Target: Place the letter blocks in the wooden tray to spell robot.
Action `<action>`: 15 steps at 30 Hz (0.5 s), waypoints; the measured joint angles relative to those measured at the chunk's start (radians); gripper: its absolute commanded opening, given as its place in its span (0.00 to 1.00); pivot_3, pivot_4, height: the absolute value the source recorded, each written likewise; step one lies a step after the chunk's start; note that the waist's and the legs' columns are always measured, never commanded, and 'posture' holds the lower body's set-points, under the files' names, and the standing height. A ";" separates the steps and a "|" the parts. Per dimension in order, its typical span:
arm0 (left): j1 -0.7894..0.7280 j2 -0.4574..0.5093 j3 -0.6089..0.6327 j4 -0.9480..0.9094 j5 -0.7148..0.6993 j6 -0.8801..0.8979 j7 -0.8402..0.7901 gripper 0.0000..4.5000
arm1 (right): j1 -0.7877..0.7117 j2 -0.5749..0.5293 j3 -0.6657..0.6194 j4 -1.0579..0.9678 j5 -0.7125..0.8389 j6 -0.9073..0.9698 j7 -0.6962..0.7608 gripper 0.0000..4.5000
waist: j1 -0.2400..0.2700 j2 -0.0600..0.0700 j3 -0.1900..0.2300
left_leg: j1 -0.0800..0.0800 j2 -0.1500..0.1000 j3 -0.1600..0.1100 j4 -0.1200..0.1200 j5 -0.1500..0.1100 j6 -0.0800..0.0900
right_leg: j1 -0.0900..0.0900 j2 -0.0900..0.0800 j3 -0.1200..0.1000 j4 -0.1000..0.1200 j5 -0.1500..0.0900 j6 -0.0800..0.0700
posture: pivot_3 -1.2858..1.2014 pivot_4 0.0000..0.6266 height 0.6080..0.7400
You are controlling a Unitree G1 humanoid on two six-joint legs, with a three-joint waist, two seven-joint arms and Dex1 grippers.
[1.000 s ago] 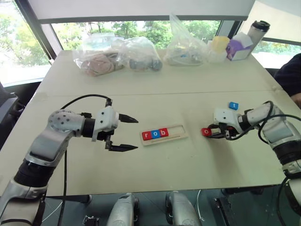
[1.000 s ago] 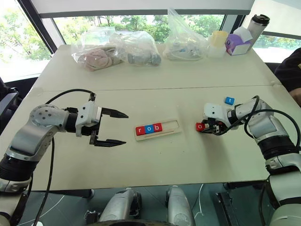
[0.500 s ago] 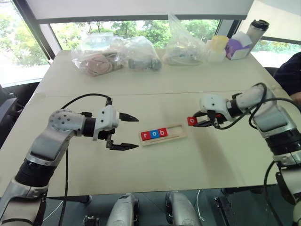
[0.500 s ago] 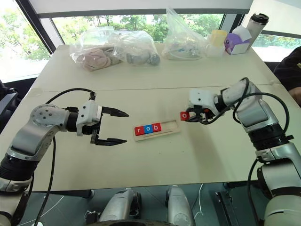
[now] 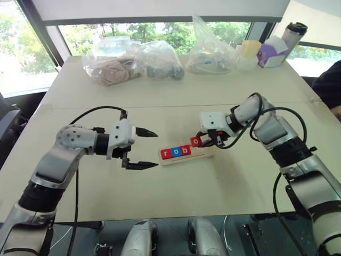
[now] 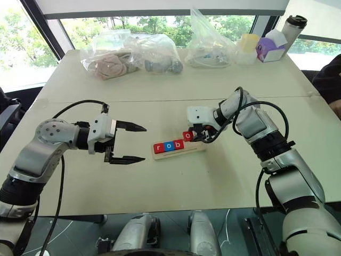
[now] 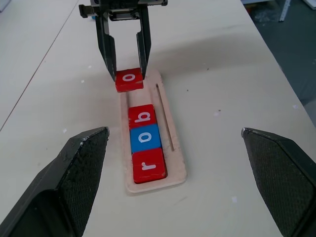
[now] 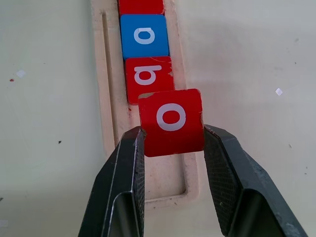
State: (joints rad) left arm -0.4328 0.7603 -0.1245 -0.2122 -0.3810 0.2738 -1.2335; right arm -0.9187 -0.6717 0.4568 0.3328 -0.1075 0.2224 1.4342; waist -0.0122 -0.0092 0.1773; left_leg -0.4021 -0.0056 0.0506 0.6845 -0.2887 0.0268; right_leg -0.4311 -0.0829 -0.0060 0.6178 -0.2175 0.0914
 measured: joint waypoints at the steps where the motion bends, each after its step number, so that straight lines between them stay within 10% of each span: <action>1: 0.001 0.000 0.000 -0.002 0.000 0.000 0.002 1.00 | 0.000 0.004 0.003 0.010 -0.005 -0.008 0.003 0.25 | 0.000 0.000 0.000 | 0.000 0.000 0.000 0.000 0.000 0.000 | 0.000 0.000 0.000 0.000 0.000 0.000 | 0.52 0.24 1.00; 15: 0.028 0.003 0.001 -0.028 -0.001 0.004 0.021 1.00 | 0.000 0.036 0.014 0.048 -0.047 -0.055 0.025 0.25 | -0.001 0.000 0.000 | 0.000 0.000 0.000 0.000 0.000 0.000 | 0.000 0.000 0.000 0.001 0.001 0.001 | 0.52 0.24 1.00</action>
State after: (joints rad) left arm -0.4047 0.7629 -0.1237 -0.2399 -0.3819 0.2774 -1.2123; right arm -0.9190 -0.6354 0.4712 0.3807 -0.1545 0.1669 1.4597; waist -0.0137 -0.0092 0.1773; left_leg -0.4021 -0.0056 0.0505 0.6845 -0.2887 0.0267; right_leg -0.4316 -0.0828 -0.0060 0.6185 -0.2168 0.0925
